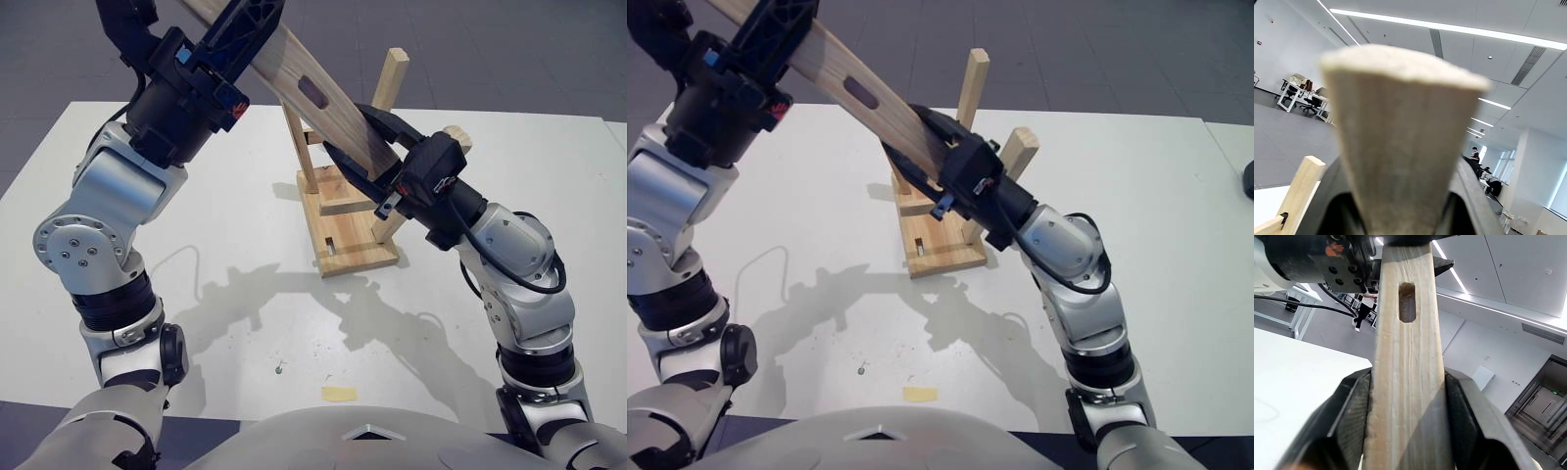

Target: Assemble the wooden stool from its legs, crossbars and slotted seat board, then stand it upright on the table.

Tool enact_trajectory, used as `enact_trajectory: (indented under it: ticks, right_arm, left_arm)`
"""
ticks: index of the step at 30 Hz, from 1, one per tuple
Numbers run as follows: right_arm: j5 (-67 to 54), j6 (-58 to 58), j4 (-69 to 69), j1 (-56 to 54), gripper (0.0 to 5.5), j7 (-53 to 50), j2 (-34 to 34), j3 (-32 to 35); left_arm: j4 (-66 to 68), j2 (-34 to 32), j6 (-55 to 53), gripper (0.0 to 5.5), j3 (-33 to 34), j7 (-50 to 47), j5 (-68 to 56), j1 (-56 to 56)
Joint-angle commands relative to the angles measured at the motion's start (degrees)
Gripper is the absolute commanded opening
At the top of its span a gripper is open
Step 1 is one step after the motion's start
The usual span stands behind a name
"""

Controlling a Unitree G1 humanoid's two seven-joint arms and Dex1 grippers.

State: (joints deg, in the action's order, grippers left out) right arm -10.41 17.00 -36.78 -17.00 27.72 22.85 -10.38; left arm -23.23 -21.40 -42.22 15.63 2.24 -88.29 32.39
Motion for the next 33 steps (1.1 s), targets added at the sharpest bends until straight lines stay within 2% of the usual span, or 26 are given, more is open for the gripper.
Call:
enact_trajectory:
  ticks: [1,3,4,12,17,21,23,25,29,33]
  right_arm:
    - [0.36,0.70,0.68,0.10,2.04,-0.13,-0.12,0.15]
    - [0.48,0.87,1.15,0.30,2.04,-0.44,-0.32,0.28]
    - [0.49,1.08,1.51,0.53,2.40,-1.02,-0.74,0.54]
    - [-5.28,5.21,3.43,-0.55,3.68,-5.33,-5.37,6.16]
    - [-23.39,12.87,7.13,-11.37,4.56,-17.72,-13.04,22.63]
    - [-27.18,14.05,13.31,-17.36,5.13,-24.78,-10.45,31.88]
    - [-22.94,13.94,16.09,-16.34,5.38,-24.88,-6.52,31.87]
    - [-18.67,14.83,17.63,-12.24,5.40,-24.50,-3.83,29.71]
    - [-16.07,17.69,14.79,-1.08,5.40,-21.20,-2.61,23.98]
    - [-18.70,20.13,9.63,5.34,5.40,-16.03,-2.68,19.17]
  left_arm:
    - [-0.53,-0.38,1.35,1.03,0.56,0.94,-1.13,0.14]
    - [-0.52,-0.31,1.75,1.03,0.88,1.23,-1.32,0.18]
    - [-0.37,-0.35,2.04,1.03,1.14,1.49,-1.16,0.39]
    - [6.37,-3.32,8.02,1.03,7.53,1.75,3.30,6.30]
    - [8.14,-3.67,8.12,1.03,7.91,3.53,4.15,5.20]
    - [7.04,-5.42,6.85,1.02,5.76,6.33,8.58,2.43]
    - [6.48,-7.18,6.81,1.02,5.01,7.92,12.47,0.82]
    - [5.62,-8.73,7.51,1.02,3.07,9.19,18.87,-0.87]
    - [4.80,-10.67,8.50,1.02,-1.20,11.55,29.69,-3.26]
    - [4.84,-10.52,8.30,1.02,-2.17,14.37,33.47,-4.64]
